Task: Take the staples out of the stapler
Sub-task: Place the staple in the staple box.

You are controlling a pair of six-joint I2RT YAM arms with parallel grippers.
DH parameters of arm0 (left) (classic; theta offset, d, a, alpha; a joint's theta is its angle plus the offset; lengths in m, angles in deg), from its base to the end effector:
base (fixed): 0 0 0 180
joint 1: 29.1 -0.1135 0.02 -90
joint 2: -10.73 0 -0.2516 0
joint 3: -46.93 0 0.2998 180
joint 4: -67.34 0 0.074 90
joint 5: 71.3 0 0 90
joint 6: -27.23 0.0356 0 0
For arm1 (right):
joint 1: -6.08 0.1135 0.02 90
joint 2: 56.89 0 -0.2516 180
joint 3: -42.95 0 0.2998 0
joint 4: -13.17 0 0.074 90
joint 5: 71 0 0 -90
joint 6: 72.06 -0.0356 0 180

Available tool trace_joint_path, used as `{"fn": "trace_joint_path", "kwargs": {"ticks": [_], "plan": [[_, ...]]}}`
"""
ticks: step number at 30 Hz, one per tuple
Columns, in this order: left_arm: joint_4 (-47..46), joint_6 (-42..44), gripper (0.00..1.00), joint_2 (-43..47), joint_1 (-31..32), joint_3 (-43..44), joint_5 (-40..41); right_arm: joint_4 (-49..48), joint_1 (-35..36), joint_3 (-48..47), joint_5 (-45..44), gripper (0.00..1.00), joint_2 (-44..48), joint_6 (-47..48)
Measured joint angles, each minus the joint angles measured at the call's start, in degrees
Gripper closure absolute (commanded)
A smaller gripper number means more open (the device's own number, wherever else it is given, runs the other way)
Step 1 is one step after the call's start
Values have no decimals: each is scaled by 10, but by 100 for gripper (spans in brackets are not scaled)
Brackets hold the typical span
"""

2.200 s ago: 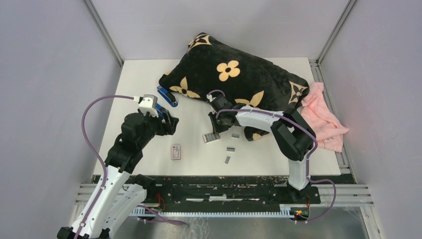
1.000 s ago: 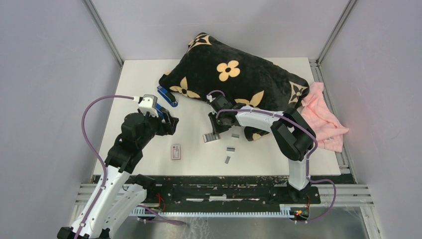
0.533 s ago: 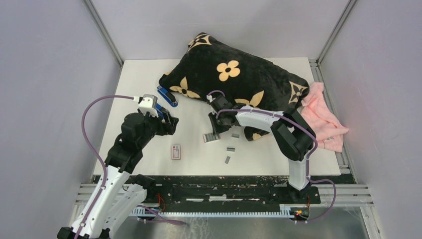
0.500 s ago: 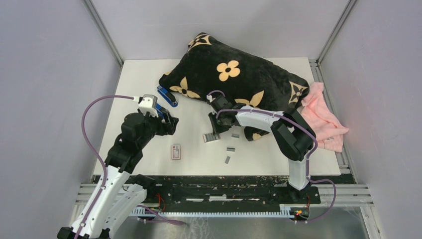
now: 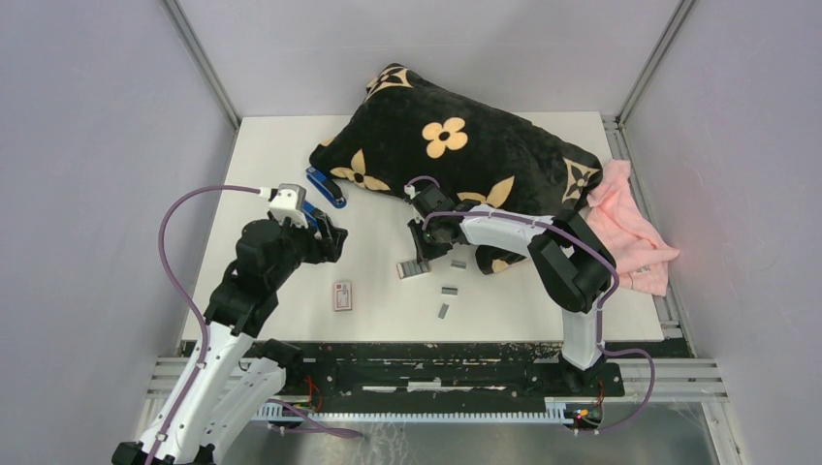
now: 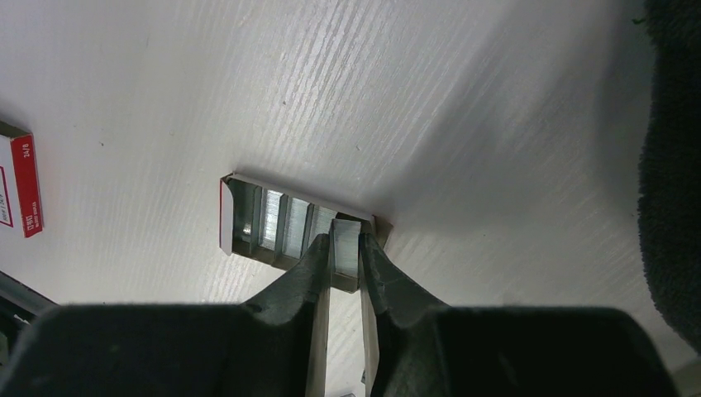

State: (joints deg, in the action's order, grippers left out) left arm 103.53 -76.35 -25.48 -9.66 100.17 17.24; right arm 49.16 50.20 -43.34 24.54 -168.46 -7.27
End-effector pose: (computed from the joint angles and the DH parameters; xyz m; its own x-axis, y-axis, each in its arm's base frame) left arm 0.1951 -0.0698 0.3140 -0.3843 -0.1133 -0.9162 0.2728 0.9342 -0.2299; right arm 0.3107 0.3061 0.1235 -0.8789 -0.2617 -0.3988 -0.3889 0.8773 0.2813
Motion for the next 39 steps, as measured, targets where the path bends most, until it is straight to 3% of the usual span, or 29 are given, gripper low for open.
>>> {"fn": "trace_joint_path", "kwargs": {"ticks": [39], "plan": [[-8,0,21,0,-3,-2,0,14,-4,11,-7,82,9,-56]]}}
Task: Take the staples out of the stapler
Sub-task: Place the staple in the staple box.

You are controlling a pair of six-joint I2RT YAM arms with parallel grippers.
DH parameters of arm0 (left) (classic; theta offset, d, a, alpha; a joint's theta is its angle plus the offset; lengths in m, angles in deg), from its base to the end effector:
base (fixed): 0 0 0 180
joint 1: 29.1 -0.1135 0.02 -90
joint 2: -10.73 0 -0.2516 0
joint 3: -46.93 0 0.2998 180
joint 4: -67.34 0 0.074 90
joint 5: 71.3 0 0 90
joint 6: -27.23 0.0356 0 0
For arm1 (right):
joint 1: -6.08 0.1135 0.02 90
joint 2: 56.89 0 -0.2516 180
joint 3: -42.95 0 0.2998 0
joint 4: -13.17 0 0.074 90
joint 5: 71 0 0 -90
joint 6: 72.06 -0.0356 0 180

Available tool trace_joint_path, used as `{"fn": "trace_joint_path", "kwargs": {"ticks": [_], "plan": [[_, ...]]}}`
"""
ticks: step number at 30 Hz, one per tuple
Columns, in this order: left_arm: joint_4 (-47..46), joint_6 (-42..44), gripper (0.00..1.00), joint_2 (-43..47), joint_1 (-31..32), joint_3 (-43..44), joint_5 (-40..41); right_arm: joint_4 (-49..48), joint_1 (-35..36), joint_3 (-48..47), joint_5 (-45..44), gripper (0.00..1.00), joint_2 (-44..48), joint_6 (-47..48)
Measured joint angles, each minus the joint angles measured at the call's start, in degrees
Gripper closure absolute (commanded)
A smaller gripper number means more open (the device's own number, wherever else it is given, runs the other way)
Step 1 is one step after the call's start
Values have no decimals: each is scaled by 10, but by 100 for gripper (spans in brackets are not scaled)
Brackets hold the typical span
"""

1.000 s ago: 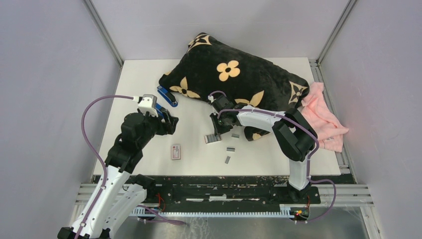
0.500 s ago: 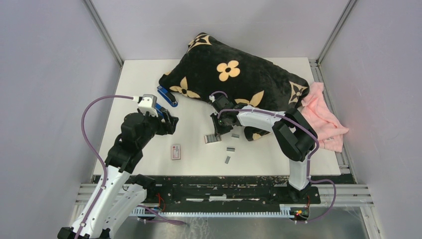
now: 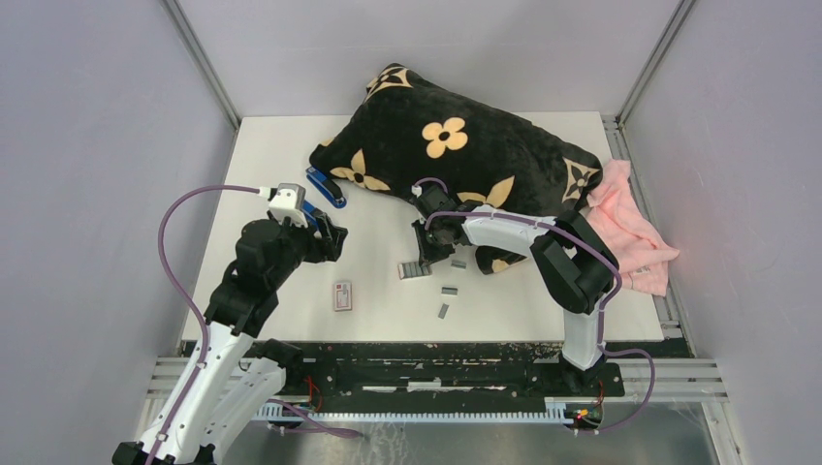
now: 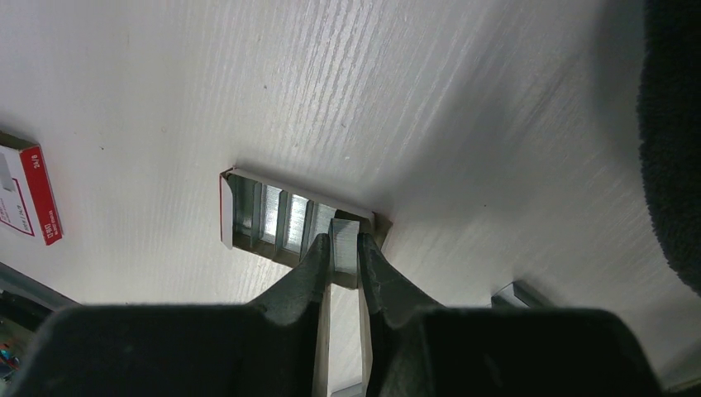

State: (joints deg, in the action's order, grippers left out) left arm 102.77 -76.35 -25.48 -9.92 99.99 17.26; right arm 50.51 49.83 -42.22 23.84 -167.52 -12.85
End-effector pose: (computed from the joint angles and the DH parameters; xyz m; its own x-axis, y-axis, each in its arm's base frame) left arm 0.1960 -0.0691 0.3141 -0.3749 -0.1181 -0.9195 0.2705 0.9348 -0.2303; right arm 0.3081 0.2991 0.1227 -0.9189 -0.1735 -0.3543 -0.2870 0.9103 0.2985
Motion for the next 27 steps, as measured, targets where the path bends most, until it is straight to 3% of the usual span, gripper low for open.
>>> {"fn": "trace_joint_path", "kwargs": {"ticks": [10,15,27], "plan": [[0,0,21,0,-2,0,0,0,-4,4,6,78,0,-20],[0,0,21,0,-2,0,0,0,-6,4,10,71,0,-23],[0,0,21,0,-2,0,0,2,-8,4,19,71,10,-19]]}}
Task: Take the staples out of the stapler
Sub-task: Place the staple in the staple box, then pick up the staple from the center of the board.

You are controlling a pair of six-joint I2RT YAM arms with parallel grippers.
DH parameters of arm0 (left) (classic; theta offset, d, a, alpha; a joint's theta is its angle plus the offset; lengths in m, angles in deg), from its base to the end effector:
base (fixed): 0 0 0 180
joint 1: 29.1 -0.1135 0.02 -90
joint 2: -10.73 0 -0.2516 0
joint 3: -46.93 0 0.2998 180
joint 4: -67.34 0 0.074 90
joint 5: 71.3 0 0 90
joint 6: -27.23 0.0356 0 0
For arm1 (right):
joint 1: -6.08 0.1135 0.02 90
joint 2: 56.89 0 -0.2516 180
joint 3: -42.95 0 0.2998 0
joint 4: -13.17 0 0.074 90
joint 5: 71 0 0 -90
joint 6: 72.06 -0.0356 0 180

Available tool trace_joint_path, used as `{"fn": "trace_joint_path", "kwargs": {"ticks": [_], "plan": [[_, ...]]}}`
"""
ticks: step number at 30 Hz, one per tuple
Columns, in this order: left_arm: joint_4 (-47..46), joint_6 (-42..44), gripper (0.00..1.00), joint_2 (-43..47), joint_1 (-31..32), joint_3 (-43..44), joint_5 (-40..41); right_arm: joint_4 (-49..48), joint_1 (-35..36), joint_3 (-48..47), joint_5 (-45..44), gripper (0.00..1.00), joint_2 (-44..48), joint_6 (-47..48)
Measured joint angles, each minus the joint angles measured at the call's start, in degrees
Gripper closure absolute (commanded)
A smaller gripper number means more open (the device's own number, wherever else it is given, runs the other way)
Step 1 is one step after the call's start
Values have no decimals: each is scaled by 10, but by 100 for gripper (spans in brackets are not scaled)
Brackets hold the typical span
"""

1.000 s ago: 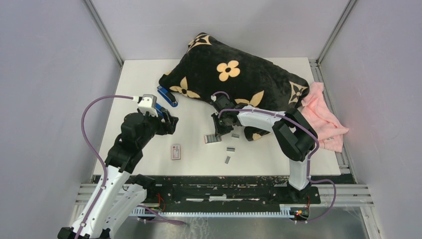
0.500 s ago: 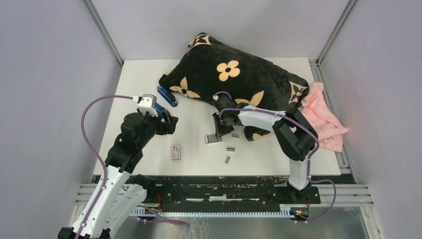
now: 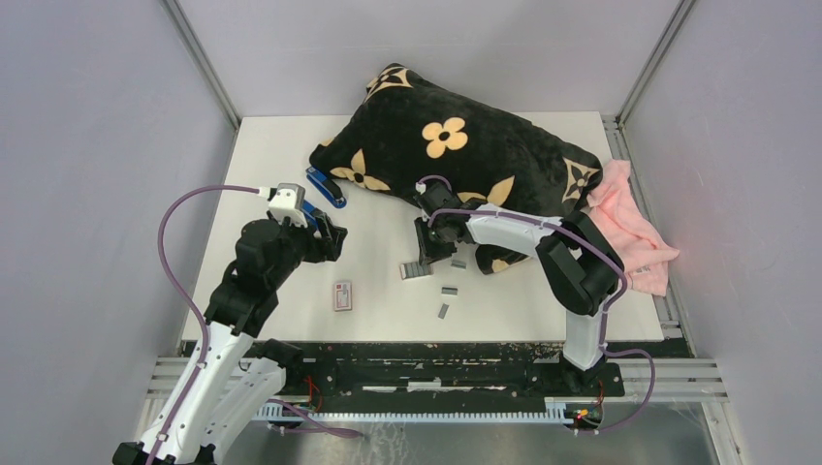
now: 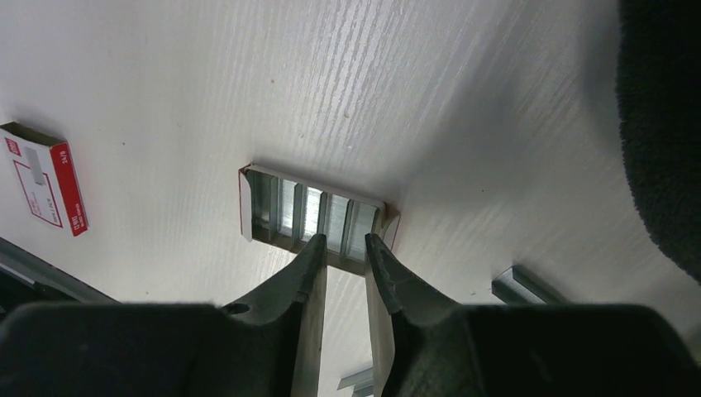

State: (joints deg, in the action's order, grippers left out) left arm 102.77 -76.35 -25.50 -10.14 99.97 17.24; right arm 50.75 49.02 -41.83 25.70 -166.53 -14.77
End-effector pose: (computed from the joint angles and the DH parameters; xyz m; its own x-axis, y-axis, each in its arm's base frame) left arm 0.1963 -0.0684 0.3139 -0.3752 -0.1193 -0.9193 0.2670 0.9357 -0.2304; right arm 0.3099 0.2941 0.1275 -0.9330 -0.1351 -0.3334 -0.2518 0.9072 0.3371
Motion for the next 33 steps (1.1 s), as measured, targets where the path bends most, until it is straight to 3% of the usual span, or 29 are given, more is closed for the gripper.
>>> {"fn": "trace_joint_path", "kwargs": {"ticks": [10,21,25,33], "plan": [[0,0,21,0,0,0,0,12,0,-6,35,70,43,61],[0,0,20,1,0,0,-2,88,-24,-43,295,60,142,321],[0,0,20,2,0,0,-9,114,-46,-43,355,50,217,392],[-38,-37,20,13,-2,-15,-89,120,-131,19,457,18,338,485]]}}
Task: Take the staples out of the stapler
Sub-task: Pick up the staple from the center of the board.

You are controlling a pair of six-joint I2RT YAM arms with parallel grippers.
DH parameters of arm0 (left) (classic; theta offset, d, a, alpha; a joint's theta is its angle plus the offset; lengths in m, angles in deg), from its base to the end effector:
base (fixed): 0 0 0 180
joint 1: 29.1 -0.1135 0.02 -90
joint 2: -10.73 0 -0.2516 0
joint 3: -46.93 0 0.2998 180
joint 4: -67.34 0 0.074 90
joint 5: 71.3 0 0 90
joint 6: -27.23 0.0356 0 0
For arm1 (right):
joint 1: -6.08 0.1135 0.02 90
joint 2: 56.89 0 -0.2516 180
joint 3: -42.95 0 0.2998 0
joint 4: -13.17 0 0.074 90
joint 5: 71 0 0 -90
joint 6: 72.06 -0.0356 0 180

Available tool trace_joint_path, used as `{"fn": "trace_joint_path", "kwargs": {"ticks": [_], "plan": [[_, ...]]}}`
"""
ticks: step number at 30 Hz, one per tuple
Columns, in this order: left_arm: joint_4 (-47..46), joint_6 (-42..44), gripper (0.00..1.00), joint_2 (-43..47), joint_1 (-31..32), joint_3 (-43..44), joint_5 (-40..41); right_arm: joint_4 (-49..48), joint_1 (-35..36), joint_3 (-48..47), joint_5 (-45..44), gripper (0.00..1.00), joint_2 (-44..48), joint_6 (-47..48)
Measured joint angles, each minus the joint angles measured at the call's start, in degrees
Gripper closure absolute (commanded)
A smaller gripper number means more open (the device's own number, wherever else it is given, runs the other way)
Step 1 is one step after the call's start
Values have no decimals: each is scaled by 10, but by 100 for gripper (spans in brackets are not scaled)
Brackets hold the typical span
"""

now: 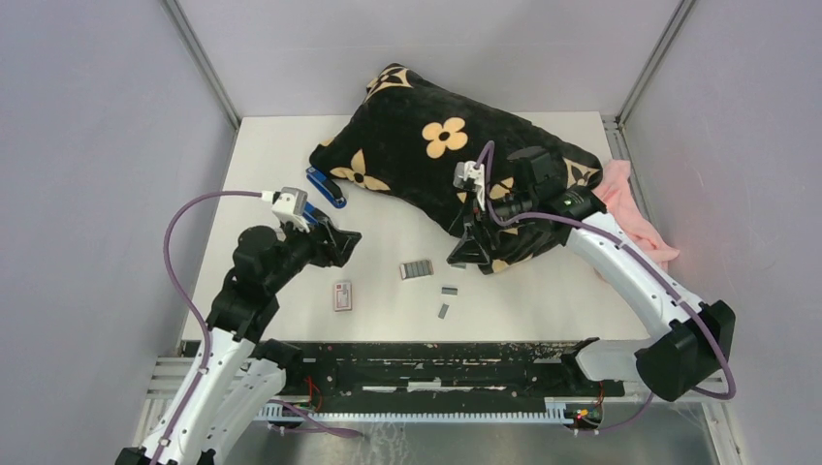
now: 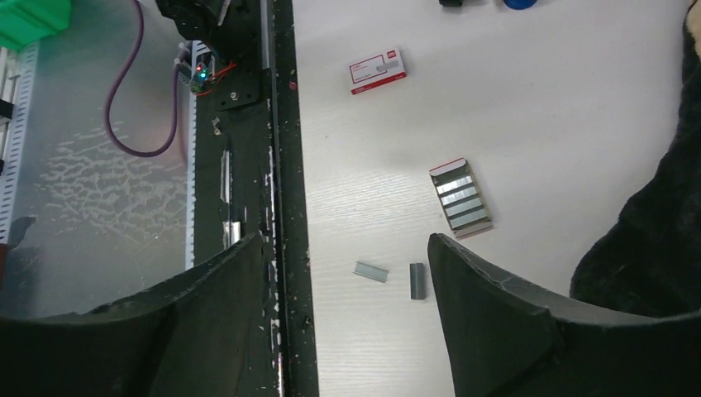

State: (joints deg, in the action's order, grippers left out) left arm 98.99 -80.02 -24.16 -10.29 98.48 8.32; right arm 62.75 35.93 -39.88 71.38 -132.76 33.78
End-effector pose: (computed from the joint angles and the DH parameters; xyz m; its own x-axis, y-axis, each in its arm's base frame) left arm 0.1931 -0.0725 0.3152 -0.3767 -0.1798 -0.9087 0.3876 0.8604 -0.3310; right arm 0.2692 0.1870 0.3290 -0.3441 -0.3896 -0.8543 -0.9389 0.1383 0.3151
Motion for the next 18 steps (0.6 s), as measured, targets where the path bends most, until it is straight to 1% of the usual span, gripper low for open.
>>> {"fn": "trace_joint_path", "kwargs": {"ticks": [2,5,9,12,15,18], "plan": [[-34,-37,20,16,0,-27,-33,3,-11,17,21,14,14,11],[-90,-104,21,38,0,-83,-81,2,-31,35,63,12,24,19],[-148,-176,21,43,0,-138,-123,-7,-58,58,100,10,44,18],[-184,-220,21,52,9,-181,-137,-22,-82,67,123,9,57,10],[-211,-251,22,67,43,-223,-130,-46,-105,78,145,9,68,-4],[-230,-263,22,66,128,-247,-86,-72,-122,91,160,9,70,-23]]}}
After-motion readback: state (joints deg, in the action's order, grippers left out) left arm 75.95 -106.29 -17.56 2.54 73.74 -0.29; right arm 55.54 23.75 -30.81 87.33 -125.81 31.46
